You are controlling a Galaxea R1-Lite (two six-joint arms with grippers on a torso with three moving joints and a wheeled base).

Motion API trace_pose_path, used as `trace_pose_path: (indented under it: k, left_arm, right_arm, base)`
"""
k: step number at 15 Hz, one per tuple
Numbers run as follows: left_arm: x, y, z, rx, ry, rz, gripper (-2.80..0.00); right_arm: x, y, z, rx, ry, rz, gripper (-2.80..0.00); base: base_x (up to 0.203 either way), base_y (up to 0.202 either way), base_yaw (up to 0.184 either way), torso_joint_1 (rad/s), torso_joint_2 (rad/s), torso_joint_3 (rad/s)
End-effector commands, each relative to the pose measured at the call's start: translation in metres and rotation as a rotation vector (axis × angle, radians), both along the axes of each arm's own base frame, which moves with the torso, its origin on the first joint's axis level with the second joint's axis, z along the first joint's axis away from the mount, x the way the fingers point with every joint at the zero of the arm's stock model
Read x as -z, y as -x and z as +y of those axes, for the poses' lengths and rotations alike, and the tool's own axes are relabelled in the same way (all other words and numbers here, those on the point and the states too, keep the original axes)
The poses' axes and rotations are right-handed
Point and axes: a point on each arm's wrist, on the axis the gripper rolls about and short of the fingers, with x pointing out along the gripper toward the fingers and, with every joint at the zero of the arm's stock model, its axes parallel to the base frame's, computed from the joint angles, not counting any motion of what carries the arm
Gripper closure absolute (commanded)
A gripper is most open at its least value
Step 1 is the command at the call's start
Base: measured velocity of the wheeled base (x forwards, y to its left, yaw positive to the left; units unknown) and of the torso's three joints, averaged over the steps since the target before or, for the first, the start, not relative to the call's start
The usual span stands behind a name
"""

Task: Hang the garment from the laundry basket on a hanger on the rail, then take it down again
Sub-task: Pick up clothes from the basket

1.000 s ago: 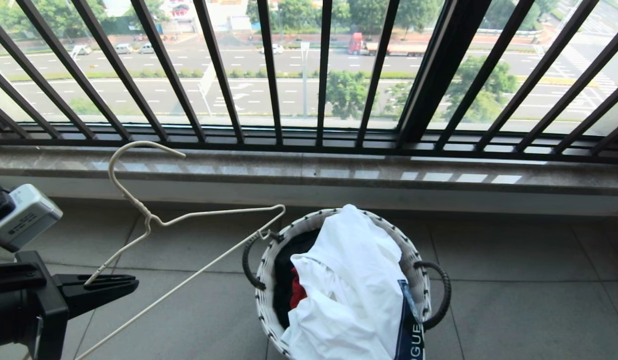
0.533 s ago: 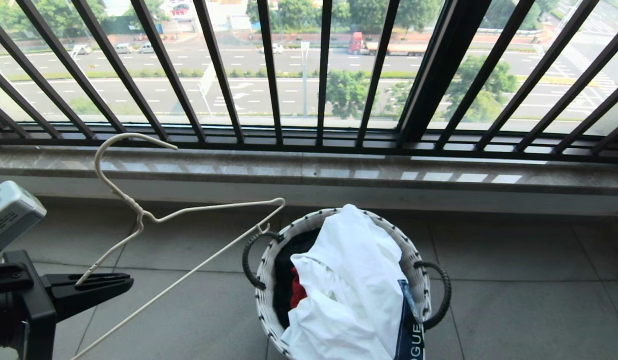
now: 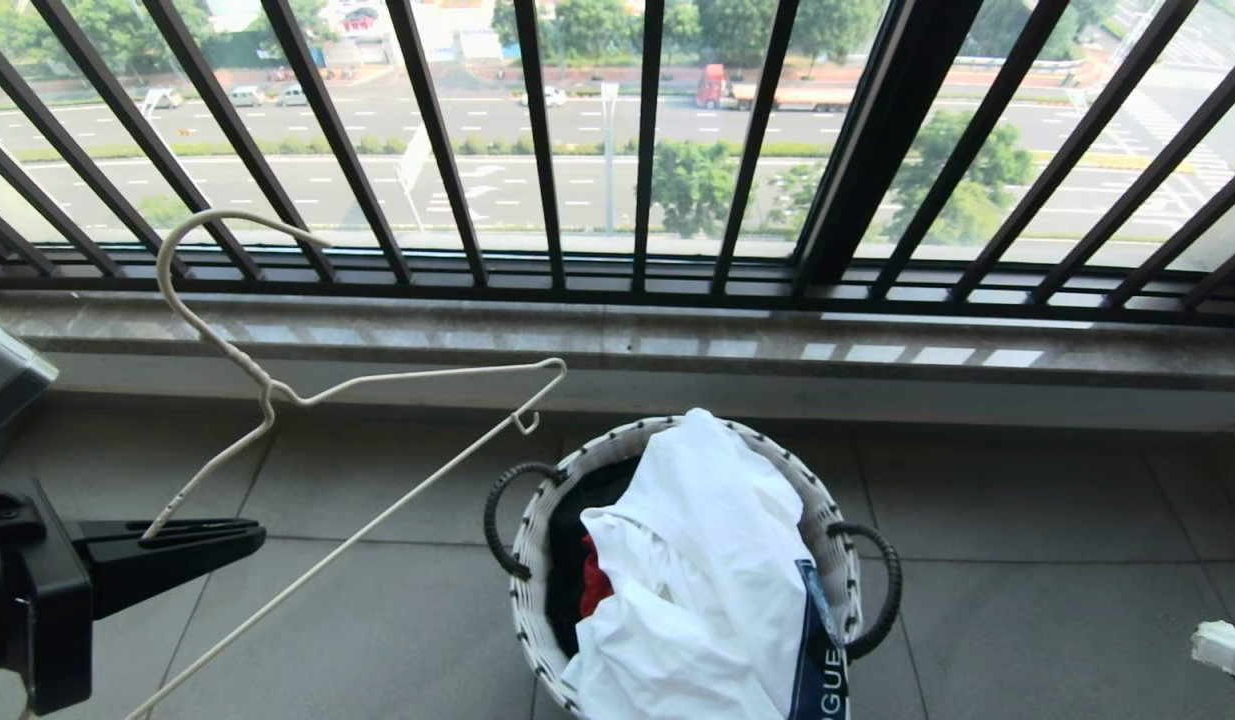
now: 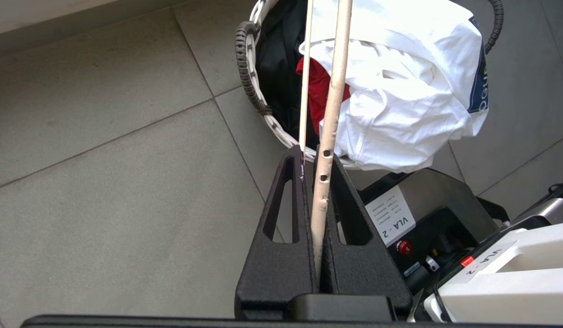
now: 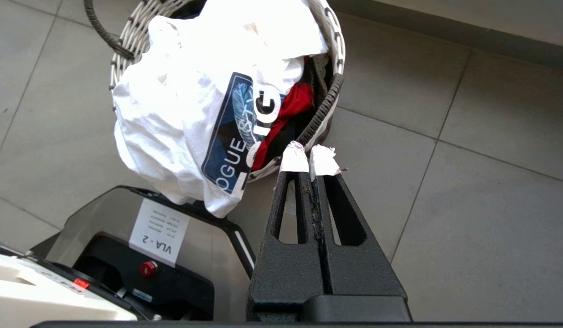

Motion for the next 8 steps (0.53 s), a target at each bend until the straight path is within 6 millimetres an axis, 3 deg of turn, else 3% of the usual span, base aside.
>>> trace_pose_path:
  k: [1, 4, 8]
  left_arm:
    - [-0.004, 0.001, 0.0, -0.002, 0.011, -0.01, 0.0]
    - [-0.013, 0.004, 0.0, -0.019, 0.034, -0.029, 0.0]
    - [-0.026, 0.015, 0.002, -0.059, 0.029, -0.094, 0.0]
  right_arm:
    - [-0.005, -0.063, 0.011, -0.098, 0.023, 0.199, 0.0]
    - [-0.008, -0.11, 0.046, -0.268, 0.067, 0.29, 0.0]
    - [-0.002, -0.156, 0.111, -0.386, 0.116, 0.358, 0.0]
  base:
    - [0.0, 0.0, 0.0, 0.0, 0.0, 0.0]
    - [0.0, 0.0, 0.0, 0.0, 0.0, 0.0]
    - [0.0, 0.0, 0.0, 0.0, 0.0, 0.0]
